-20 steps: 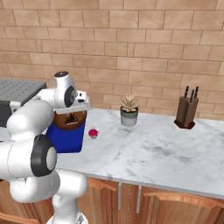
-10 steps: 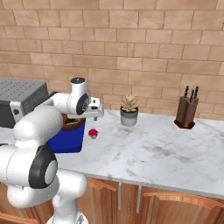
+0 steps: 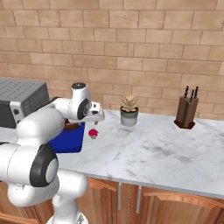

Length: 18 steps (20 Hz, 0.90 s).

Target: Place the bowl with cake and the cupcake onto the tray.

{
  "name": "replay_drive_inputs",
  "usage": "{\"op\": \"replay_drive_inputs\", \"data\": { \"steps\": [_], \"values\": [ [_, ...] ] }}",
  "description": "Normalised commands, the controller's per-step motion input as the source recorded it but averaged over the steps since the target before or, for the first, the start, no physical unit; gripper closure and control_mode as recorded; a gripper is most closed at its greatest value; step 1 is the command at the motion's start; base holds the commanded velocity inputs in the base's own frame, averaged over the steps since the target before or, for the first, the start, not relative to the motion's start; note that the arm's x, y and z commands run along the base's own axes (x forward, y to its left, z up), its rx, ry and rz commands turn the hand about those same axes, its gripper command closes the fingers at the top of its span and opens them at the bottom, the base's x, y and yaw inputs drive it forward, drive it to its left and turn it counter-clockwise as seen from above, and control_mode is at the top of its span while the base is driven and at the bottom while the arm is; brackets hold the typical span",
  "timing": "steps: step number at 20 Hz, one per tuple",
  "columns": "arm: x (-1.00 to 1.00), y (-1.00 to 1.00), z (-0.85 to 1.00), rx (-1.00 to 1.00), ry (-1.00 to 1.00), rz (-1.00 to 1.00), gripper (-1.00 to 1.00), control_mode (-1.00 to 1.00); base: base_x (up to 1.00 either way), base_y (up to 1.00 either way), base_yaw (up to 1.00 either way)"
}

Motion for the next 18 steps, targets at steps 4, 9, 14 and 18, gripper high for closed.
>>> {"op": "replay_drive_inputs", "data": {
  "steps": [4, 9, 14, 18],
  "values": [
    [0.01, -0.12, -0.23, 0.04, 0.00, 0.00, -1.00, -1.00, 0.00, 0.00, 0.00],
    [0.06, -0.13, -0.15, 0.06, 0.00, 0.00, -1.00, -1.00, 0.00, 0.00, 0.00],
    [0.11, -0.02, -0.18, 0.08, 0.00, 0.00, -1.00, -1.00, 0.00, 0.00, 0.00],
    [0.12, 0.00, -0.18, 0.05, 0.00, 0.00, -1.00, -1.00, 0.00, 0.00, 0.00]
  ]
}}
